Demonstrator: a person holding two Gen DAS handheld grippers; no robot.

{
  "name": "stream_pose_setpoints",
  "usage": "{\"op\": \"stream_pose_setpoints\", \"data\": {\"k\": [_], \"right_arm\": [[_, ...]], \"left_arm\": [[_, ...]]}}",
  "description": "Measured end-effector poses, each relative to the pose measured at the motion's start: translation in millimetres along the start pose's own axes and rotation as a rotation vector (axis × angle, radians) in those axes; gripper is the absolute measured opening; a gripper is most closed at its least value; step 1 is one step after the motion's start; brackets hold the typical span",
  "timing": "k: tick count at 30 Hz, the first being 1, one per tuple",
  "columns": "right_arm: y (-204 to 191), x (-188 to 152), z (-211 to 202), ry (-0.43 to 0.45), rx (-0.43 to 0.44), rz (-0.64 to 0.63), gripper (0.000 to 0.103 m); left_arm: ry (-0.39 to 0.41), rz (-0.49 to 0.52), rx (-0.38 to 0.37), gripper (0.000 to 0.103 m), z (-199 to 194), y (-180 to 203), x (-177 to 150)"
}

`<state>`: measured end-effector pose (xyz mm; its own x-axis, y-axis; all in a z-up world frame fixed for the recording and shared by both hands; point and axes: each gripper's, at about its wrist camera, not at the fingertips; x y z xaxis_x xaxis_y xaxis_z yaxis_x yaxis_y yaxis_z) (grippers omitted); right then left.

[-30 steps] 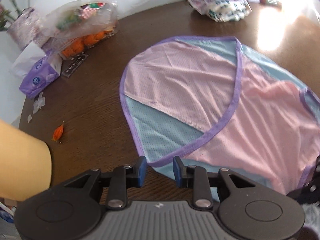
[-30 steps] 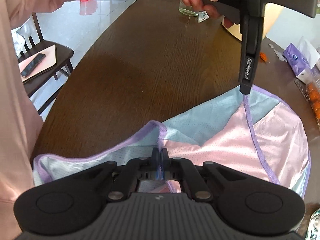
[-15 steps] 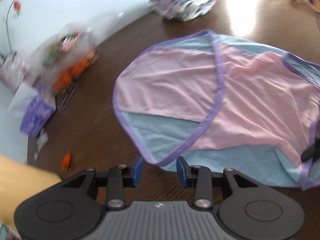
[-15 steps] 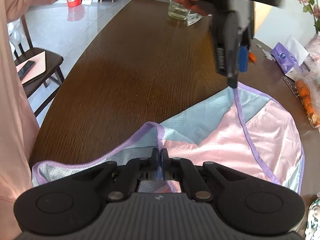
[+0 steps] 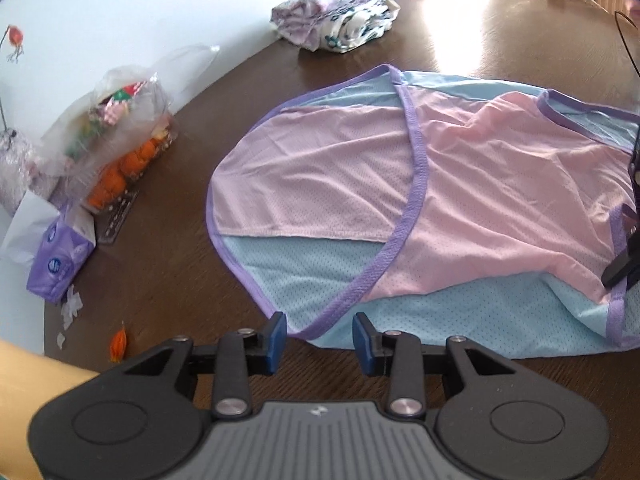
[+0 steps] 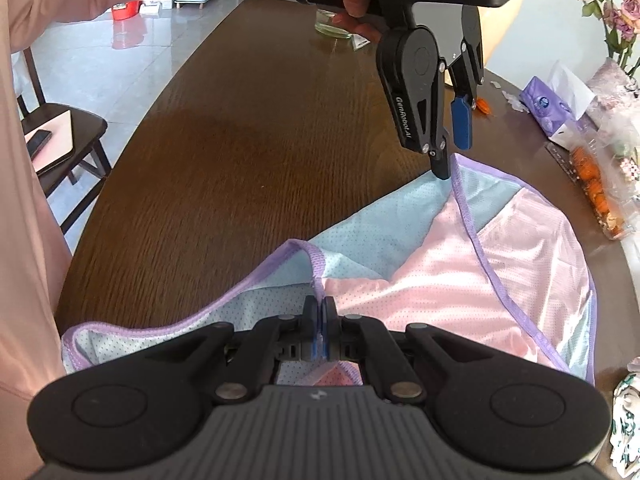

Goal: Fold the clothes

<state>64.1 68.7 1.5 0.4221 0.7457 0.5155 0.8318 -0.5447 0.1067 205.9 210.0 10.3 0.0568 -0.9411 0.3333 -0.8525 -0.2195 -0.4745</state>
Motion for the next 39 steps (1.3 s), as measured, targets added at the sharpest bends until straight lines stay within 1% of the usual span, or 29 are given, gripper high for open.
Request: {"op": "stream_pose_setpoints", "data": {"k": [6,14,25,26,30,35,39], "right_arm": [[0.1,-2.1,-0.1,-0.004,-0.001,0.015,0.002],[-2.1,-2.0,-0.5,-0.002,-0.007,0.018,0.002],[-1.7,-0.1,2.0,-0.003,-0.004,0.007,0.002],[-2.1,0.1,2.0,-0.003,-0.004,0.007,0.002],[-2.6,-0.3,2.3,-0.004,-0.005,-0.001,0.002],[-2.7,-0.2,2.6,-0.005,-0.007,-0.006,0.002],[-3.8,-0.4,2.5,-0.006,-0.009,-0.010,0.002]], "left_arm": [[0.004,0.043,0.011,0.035,1.8,5.9,-1.0],[0.029,0.066,0.017,0.034,3.7,5.9,-3.4],[0.027,0.087,-0.045,0.033,8.5,-3.1,1.2],[0.027,0.092,-0.051,0.032,8.8,-3.5,1.5],[0.031,0.105,-0.083,0.024,10.1,-6.0,2.1],[0.031,0.104,-0.092,0.024,11.5,-7.1,3.2],[0.034,0.104,-0.100,0.018,11.4,-7.2,3.1]]}}
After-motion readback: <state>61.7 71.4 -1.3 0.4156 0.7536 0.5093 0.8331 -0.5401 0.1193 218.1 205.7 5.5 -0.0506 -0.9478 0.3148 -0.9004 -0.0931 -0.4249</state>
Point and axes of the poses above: each gripper's, at about its wrist camera, not at the fingertips, and z roughly the way its jaws point, y to its right, x to its top, and after that the axes turned 15 degrees about z, right-handed
